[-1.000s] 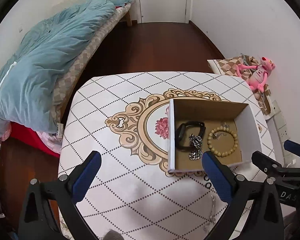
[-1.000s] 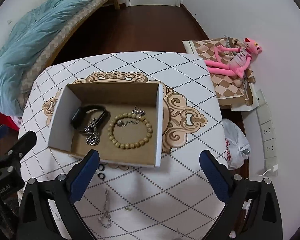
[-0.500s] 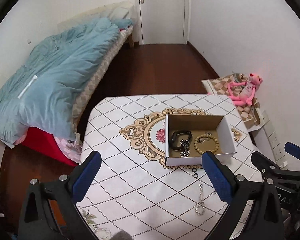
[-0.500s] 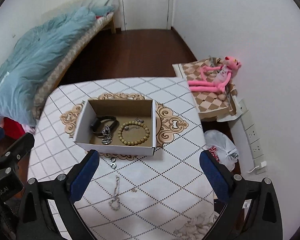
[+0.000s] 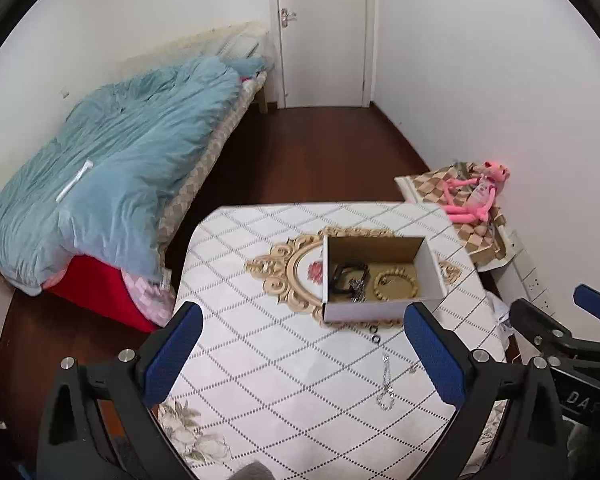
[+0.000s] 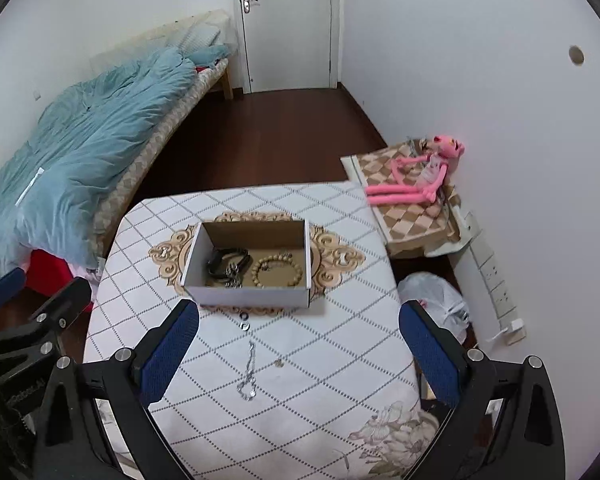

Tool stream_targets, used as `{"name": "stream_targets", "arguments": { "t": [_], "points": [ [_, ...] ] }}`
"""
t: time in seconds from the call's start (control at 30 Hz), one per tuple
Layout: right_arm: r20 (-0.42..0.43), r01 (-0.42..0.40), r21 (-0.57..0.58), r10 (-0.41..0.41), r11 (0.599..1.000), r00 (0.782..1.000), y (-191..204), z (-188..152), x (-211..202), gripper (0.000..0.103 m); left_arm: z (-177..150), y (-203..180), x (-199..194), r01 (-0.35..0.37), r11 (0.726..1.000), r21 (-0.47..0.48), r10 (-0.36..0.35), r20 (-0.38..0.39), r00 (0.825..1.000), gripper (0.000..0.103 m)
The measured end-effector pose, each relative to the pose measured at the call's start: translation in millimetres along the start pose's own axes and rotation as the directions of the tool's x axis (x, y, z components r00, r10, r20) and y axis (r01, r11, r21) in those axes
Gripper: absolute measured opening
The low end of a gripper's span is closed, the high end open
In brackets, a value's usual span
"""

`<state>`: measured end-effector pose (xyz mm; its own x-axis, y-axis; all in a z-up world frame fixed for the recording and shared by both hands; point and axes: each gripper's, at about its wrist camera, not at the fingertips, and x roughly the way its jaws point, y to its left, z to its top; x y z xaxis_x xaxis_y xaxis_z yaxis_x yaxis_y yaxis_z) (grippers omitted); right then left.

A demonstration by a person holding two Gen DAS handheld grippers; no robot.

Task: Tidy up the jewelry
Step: 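Lift both grippers out of the box, then reach the left gripper toward the silver necklace while the right approaches the small charm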

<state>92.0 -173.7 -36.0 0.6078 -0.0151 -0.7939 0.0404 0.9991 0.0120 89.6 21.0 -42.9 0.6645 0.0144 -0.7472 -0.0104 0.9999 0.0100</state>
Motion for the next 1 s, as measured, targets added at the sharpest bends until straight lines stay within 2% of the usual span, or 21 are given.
{"name": "stream_targets", "arguments": {
  "t": [0.13,0.23,0.27,0.37,0.4,0.57,0.67,0.7,0.73,0.77,0.8,1.0],
  "points": [
    [-0.077,0.012,0.017,-0.011,1.000,0.997,-8.6,-26.0,30.2,0.101,-23.1,5.0,24.2,-0.030,1.000,-0.003,0.029,-0.061,0.998,0.103],
    [-0.144,-0.007,0.047,0.013,0.999,0.989,-16.1,-51.4,66.7,0.101,-46.1,9.1,52.0,-0.069,0.998,0.002,0.069,-0.122,0.990,0.103],
    [-0.165,-0.015,0.058,0.025,0.998,0.986,-18.1,-59.0,79.8,0.098,-52.3,10.3,60.9,-0.079,0.997,0.004,0.078,-0.145,0.986,0.103],
    [-0.218,-0.042,0.091,0.061,0.995,0.974,-19.8,-80.4,120.8,0.068,-70.8,12.1,88.4,-0.108,0.994,0.010,0.107,-0.205,0.973,0.103],
    [-0.241,-0.055,0.097,0.077,0.994,0.967,-17.9,-87.2,137.0,0.063,-76.0,12.6,96.2,-0.110,0.994,0.009,0.109,-0.223,0.969,0.103],
    [-0.254,-0.079,0.089,0.099,0.993,0.962,-3.1,-105.2,176.7,0.055,-95.5,16.0,125.3,-0.130,0.992,0.005,0.125,-0.295,0.947,0.103],
    [-0.264,-0.085,0.075,0.102,0.994,0.959,6.5,-109.8,190.4,0.045,-101.3,16.5,132.0,-0.128,0.992,0.006,0.124,-0.315,0.941,0.103],
    [-0.273,-0.085,0.068,0.101,0.994,0.957,9.7,-111.9,195.6,0.033,-102.8,16.5,132.9,-0.129,0.992,0.010,0.125,-0.318,0.940,0.103],
    [-0.282,-0.076,0.059,0.090,0.995,0.955,12.3,-114.7,200.2,0.028,-103.9,15.6,133.3,-0.123,0.992,0.014,0.121,-0.320,0.939,0.103],
    [-0.250,-0.064,0.035,0.071,0.997,0.966,14.9,-115.8,198.2,0.010,-104.3,14.5,134.2,-0.118,0.993,0.017,0.117,-0.321,0.940,0.103],
    [-0.257,-0.066,0.030,0.071,0.997,0.964,15.3,-117.3,199.5,0.001,-105.5,11.7,133.7,-0.113,0.993,0.023,0.114,-0.321,0.940,0.103],
    [-0.214,-0.074,0.112,0.097,0.991,0.972,-16.0,-121.2,183.9,0.000,-108.9,-16.8,134.2,-0.039,0.998,0.051,0.053,-0.323,0.945,0.103]
  ]
}}
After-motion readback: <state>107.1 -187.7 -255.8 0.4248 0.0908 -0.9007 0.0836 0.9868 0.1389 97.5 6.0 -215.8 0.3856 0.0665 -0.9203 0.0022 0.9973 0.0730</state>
